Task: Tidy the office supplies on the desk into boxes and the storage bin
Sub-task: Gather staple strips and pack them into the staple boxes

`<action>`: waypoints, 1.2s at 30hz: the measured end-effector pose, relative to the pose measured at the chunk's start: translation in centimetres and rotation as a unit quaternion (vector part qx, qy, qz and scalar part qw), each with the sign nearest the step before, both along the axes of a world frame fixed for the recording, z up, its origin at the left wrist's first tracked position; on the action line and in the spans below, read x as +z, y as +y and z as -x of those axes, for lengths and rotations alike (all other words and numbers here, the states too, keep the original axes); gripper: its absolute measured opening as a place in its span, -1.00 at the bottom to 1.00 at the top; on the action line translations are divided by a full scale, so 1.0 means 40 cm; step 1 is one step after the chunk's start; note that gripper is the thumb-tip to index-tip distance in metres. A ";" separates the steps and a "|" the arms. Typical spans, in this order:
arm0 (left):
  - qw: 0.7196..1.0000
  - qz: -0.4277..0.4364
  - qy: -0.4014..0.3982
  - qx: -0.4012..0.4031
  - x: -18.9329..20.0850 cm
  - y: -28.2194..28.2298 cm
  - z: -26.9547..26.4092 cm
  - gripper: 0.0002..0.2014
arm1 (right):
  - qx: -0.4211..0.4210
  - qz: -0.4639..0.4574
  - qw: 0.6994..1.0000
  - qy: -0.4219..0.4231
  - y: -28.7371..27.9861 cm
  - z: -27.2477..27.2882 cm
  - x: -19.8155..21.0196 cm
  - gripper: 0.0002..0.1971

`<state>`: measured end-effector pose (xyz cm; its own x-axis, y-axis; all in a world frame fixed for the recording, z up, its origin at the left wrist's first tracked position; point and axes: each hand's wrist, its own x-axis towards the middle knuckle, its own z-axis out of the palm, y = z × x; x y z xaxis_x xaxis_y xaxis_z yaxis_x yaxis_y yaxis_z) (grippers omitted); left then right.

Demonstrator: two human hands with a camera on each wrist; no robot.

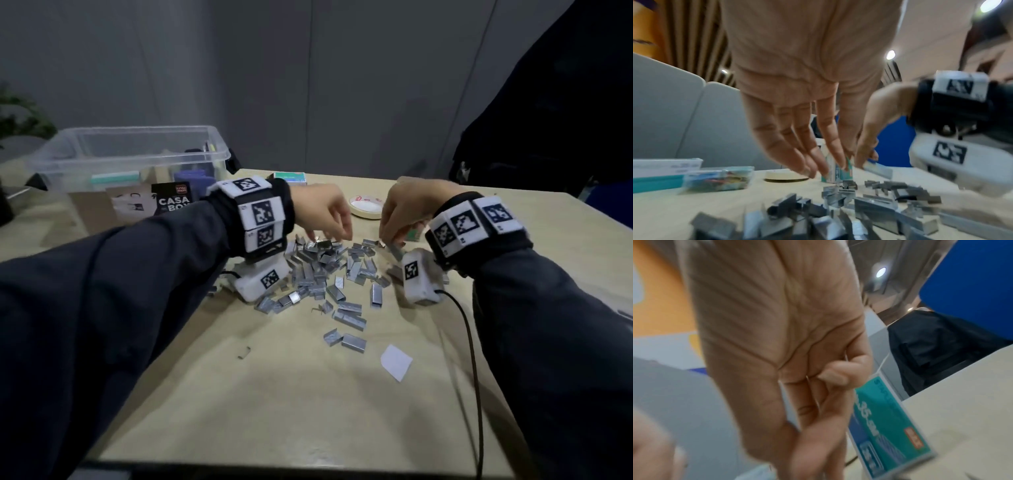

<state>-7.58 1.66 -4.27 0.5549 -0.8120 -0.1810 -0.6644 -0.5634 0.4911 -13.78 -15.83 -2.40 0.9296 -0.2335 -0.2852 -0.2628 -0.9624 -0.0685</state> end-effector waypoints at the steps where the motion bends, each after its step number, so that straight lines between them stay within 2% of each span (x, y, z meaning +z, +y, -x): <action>1: 1.000 -0.010 -0.008 -0.009 -0.003 -0.015 0.008 -0.85 | -0.006 -0.015 1.000 -0.015 -0.006 0.004 0.005 -0.88; 3: 0.998 -0.051 -0.035 -0.013 -0.011 -0.048 0.022 -0.83 | -0.008 -0.009 1.000 -0.021 -0.013 0.011 0.003 -0.87; 6: 0.989 -0.128 -0.075 -0.014 -0.026 -0.089 0.045 -0.69 | -0.006 0.010 1.000 0.006 -0.017 0.020 -0.008 -0.84; 8: 0.983 -0.152 -0.105 -0.009 -0.032 -0.106 0.057 -0.66 | -0.006 -0.025 0.999 -0.018 -0.023 0.025 -0.006 -0.89; 11: 0.976 -0.167 -0.140 -0.005 -0.037 -0.117 0.070 -0.75 | -0.015 -0.105 0.994 -0.018 -0.032 0.035 0.012 -0.93; 15: 0.976 -0.169 -0.136 -0.018 -0.032 -0.104 0.067 -0.78 | -0.010 -0.128 0.991 -0.036 -0.039 0.039 0.024 -0.94; 19: 0.987 -0.117 -0.112 -0.016 -0.013 -0.070 0.055 -0.78 | -0.016 -0.190 0.977 -0.097 -0.049 0.029 0.031 -0.97; 21: 0.993 -0.060 -0.103 0.002 0.003 -0.051 0.045 -0.86 | -0.013 -0.226 0.967 -0.116 -0.049 0.028 0.036 -0.98; 23: 0.999 0.015 -0.040 0.027 0.026 -0.030 0.029 -0.92 | 0.002 -0.268 0.954 -0.134 -0.047 0.032 0.041 -0.95; 25: 0.994 0.095 0.035 0.047 0.048 -0.005 0.015 -0.90 | 0.020 -0.304 0.939 -0.157 -0.042 0.037 0.045 -0.91; 28: 0.965 0.217 0.104 0.105 0.063 0.026 -0.001 -0.88 | 0.027 -0.328 0.923 -0.199 -0.030 0.036 0.042 -0.91; 30: 0.948 0.264 0.112 0.136 0.060 0.037 -0.012 -0.87 | 0.040 -0.298 0.932 -0.205 -0.023 0.032 0.039 -0.89; 33: 0.950 0.264 0.061 0.157 0.042 0.048 -0.028 -0.82 | 0.060 -0.212 0.962 -0.159 -0.012 0.023 0.035 -0.83; 36: 0.940 0.277 0.120 0.159 0.034 0.049 -0.031 -0.84 | 0.059 -0.160 0.975 -0.143 -0.003 0.007 0.014 -0.86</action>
